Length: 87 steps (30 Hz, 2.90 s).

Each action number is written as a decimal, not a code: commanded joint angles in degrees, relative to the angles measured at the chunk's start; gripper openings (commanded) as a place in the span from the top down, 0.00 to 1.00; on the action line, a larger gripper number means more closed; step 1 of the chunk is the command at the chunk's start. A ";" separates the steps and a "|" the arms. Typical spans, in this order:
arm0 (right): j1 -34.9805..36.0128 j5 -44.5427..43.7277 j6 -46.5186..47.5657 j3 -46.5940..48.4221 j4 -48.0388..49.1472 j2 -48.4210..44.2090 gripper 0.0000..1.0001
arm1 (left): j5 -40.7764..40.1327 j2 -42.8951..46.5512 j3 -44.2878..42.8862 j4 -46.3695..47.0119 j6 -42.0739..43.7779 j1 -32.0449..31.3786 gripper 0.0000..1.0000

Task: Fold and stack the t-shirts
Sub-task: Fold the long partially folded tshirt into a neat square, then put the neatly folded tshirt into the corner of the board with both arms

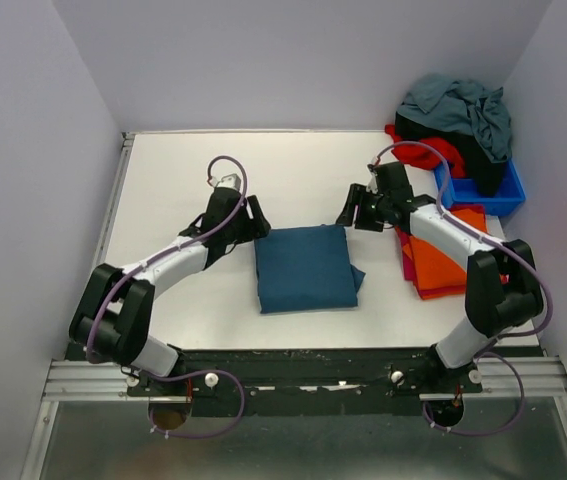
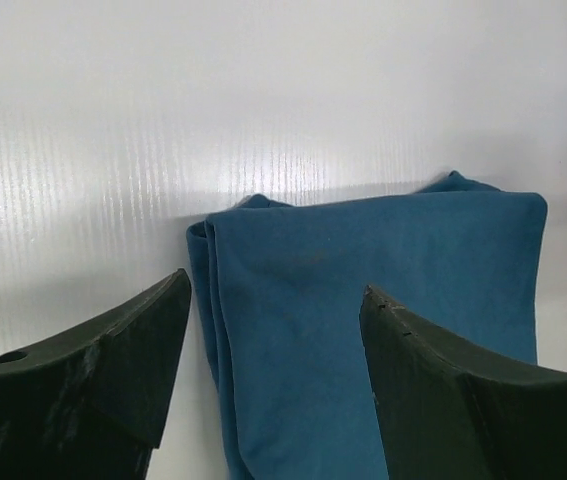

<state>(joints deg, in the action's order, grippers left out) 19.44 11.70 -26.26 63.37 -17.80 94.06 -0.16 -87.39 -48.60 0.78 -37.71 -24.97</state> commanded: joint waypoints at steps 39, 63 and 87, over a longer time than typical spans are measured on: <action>0.25 -0.62 -1.16 5.37 2.33 12.39 0.99 | -1.33 -11.40 1.22 12.06 -5.62 -0.43 1.00; -8.43 -25.50 0.33 3.24 -20.60 -31.21 0.99 | -10.12 5.40 -10.98 4.94 -4.65 -23.97 1.00; -40.89 -31.92 1.04 8.43 -24.57 -30.43 0.99 | -15.47 -22.73 -42.00 7.49 -4.13 -43.32 1.00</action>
<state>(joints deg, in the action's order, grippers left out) -19.79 -18.48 -25.61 70.24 -46.46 61.28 -12.49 -107.66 -86.80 10.13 -43.55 -68.16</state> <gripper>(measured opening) 0.023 0.031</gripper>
